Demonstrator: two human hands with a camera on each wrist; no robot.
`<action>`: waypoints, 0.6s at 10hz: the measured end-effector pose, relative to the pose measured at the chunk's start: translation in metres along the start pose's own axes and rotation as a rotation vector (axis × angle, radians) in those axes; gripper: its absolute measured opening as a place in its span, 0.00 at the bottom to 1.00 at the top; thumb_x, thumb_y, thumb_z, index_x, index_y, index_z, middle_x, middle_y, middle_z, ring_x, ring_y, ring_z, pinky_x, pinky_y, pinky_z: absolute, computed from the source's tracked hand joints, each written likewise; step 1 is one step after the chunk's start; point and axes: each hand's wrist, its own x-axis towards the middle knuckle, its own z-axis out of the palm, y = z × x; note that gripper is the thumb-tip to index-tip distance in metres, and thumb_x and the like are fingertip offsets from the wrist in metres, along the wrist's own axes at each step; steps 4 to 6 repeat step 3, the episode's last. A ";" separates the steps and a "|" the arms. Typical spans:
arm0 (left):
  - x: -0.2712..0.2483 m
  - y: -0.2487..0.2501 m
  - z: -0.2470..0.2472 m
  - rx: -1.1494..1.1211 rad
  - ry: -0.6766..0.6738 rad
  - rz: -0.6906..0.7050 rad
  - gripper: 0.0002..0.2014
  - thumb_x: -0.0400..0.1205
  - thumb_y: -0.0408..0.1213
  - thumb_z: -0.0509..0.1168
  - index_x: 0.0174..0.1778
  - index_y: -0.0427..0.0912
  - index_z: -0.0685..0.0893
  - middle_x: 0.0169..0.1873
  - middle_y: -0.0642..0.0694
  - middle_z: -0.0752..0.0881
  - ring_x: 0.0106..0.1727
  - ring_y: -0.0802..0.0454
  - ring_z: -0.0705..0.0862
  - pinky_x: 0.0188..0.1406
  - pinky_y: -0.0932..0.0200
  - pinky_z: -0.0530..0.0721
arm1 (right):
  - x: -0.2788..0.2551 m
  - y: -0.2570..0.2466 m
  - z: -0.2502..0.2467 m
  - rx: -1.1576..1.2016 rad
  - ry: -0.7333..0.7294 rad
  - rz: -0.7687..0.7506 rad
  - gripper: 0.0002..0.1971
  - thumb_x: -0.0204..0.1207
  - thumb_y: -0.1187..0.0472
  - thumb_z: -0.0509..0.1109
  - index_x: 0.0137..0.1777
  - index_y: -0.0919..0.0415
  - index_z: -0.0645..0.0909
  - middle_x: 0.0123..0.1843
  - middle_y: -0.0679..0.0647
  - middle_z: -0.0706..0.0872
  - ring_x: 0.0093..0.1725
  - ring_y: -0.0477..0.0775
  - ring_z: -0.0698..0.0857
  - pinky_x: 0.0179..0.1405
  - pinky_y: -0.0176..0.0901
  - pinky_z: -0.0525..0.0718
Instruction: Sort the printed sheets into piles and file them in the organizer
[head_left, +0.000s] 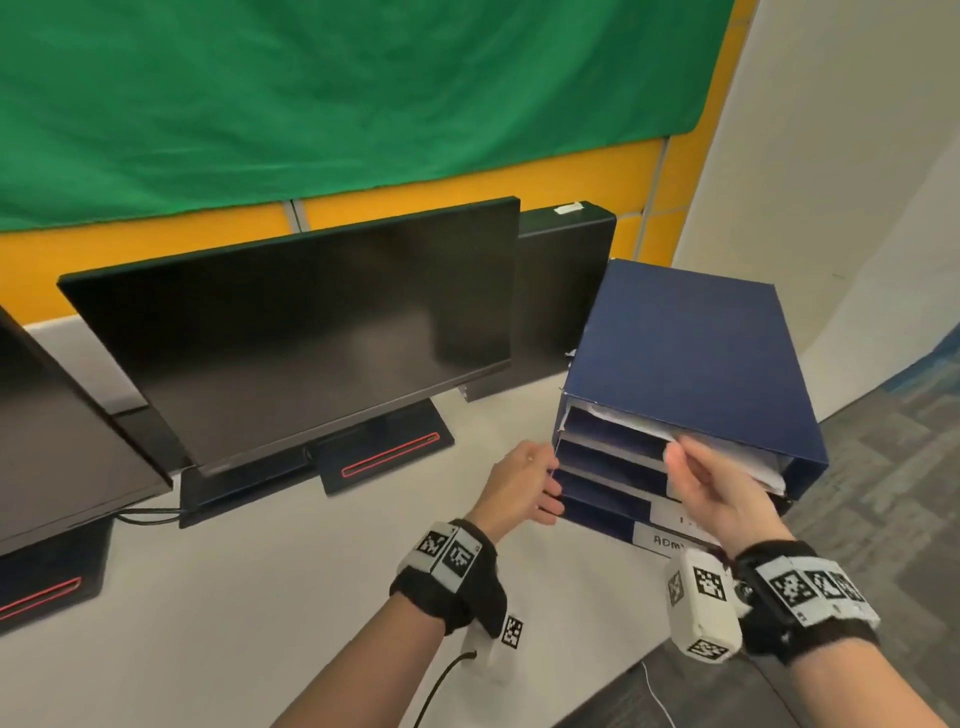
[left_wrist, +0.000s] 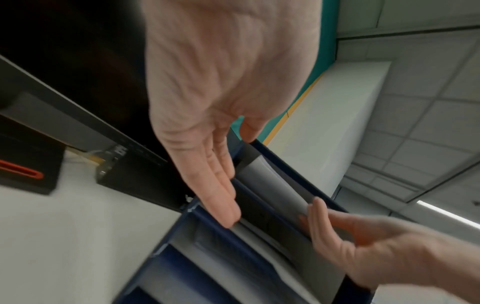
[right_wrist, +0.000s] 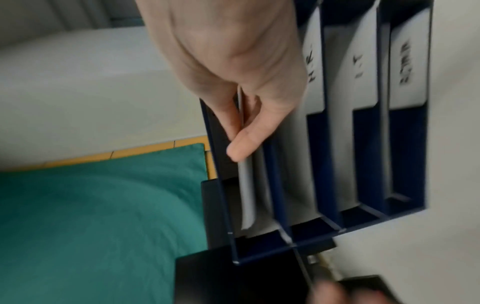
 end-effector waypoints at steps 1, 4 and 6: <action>-0.024 -0.031 -0.020 0.049 -0.008 -0.014 0.15 0.87 0.47 0.51 0.51 0.41 0.79 0.40 0.43 0.84 0.39 0.47 0.87 0.39 0.55 0.86 | 0.011 -0.009 0.015 0.103 -0.170 0.102 0.38 0.49 0.58 0.88 0.59 0.71 0.79 0.39 0.36 0.91 0.44 0.30 0.87 0.48 0.25 0.83; -0.081 -0.090 -0.064 0.133 0.048 -0.064 0.09 0.84 0.43 0.58 0.44 0.46 0.81 0.35 0.48 0.85 0.32 0.54 0.85 0.32 0.62 0.82 | 0.022 0.005 0.021 -0.070 -0.085 -0.020 0.12 0.78 0.74 0.56 0.52 0.64 0.80 0.70 0.58 0.80 0.69 0.56 0.79 0.72 0.52 0.76; -0.081 -0.090 -0.064 0.133 0.048 -0.064 0.09 0.84 0.43 0.58 0.44 0.46 0.81 0.35 0.48 0.85 0.32 0.54 0.85 0.32 0.62 0.82 | 0.022 0.005 0.021 -0.070 -0.085 -0.020 0.12 0.78 0.74 0.56 0.52 0.64 0.80 0.70 0.58 0.80 0.69 0.56 0.79 0.72 0.52 0.76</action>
